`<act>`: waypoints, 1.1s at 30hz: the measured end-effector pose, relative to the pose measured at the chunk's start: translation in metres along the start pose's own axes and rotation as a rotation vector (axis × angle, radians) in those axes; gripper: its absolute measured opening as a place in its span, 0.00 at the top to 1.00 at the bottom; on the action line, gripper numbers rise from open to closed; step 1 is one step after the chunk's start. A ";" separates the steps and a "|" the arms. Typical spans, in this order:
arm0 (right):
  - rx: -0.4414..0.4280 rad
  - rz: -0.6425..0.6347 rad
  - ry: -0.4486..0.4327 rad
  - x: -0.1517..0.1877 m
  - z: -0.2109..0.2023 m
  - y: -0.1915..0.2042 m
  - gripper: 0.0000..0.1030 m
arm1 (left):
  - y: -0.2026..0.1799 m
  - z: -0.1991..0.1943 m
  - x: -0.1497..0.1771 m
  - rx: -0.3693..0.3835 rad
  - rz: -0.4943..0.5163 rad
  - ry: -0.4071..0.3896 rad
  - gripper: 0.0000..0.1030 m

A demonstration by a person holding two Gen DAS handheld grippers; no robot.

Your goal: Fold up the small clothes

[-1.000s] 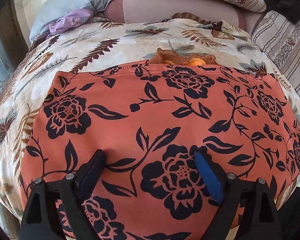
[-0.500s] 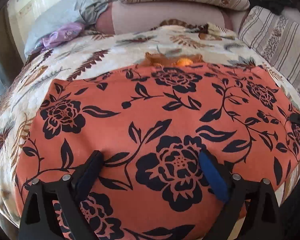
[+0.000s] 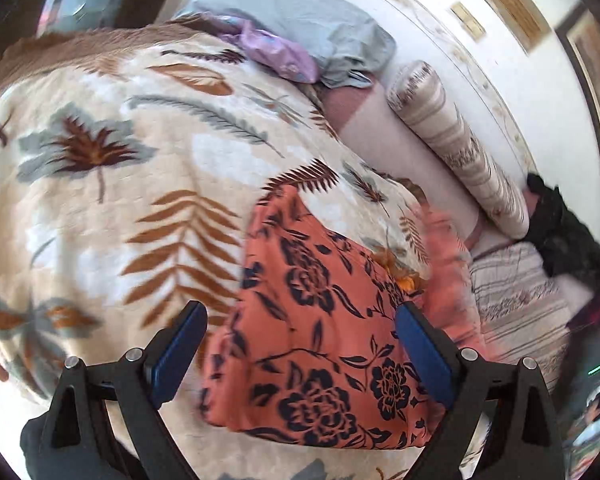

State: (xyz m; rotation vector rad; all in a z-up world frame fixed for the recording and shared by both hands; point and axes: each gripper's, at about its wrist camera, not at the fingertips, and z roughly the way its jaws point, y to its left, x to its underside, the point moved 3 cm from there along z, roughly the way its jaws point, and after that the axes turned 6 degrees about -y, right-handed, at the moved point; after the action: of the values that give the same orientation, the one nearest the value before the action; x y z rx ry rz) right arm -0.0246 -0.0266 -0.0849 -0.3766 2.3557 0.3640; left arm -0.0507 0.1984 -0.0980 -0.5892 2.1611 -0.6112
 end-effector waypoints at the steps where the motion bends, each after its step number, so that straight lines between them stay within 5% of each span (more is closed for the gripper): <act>1: -0.017 0.001 0.087 0.019 0.030 0.006 0.83 | 0.005 0.001 -0.001 0.016 -0.016 0.019 0.08; 2: -0.044 0.039 0.129 0.036 0.050 0.006 0.82 | 0.007 0.004 -0.004 0.036 -0.028 0.041 0.08; 6: -0.081 0.112 0.060 0.023 0.038 -0.003 0.83 | -0.014 0.018 -0.012 0.160 -0.061 0.102 0.08; 9: -0.086 0.104 0.020 0.015 0.031 -0.007 0.83 | -0.050 0.051 -0.011 0.274 -0.030 0.227 0.08; 15: -0.052 0.027 -0.035 0.010 0.023 0.011 0.83 | -0.095 0.135 -0.004 0.132 0.094 0.425 0.11; 16: -0.040 0.002 -0.040 0.011 0.017 0.011 0.83 | -0.100 0.144 -0.003 0.143 0.111 0.450 0.19; 18: -0.012 -0.066 -0.054 0.016 0.015 0.018 0.83 | -0.106 0.160 0.003 0.142 0.150 0.527 0.84; 19: 0.004 -0.098 -0.063 0.017 0.012 0.022 0.83 | -0.109 0.162 0.001 0.130 0.183 0.524 0.83; 25: -0.017 -0.166 -0.152 0.000 -0.013 0.045 0.83 | -0.125 0.106 -0.038 0.328 0.420 0.352 0.84; 27: -0.049 -0.179 -0.155 -0.003 -0.003 0.061 0.83 | -0.099 0.110 -0.045 0.299 0.433 0.369 0.84; 30: -0.125 -0.126 -0.033 0.008 0.051 0.069 0.83 | -0.041 0.155 -0.039 0.107 0.395 0.482 0.84; 31: -0.154 -0.087 0.034 0.014 0.073 0.069 0.83 | -0.029 0.161 -0.036 0.096 0.385 0.499 0.84; 33: -0.158 -0.068 0.033 0.013 0.078 0.071 0.83 | -0.032 0.152 -0.041 0.135 0.394 0.467 0.85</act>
State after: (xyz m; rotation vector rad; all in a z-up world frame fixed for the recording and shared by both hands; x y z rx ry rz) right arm -0.0120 0.0645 -0.1386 -0.5395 2.3463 0.5174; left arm 0.1002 0.1633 -0.1416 0.0704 2.5457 -0.7172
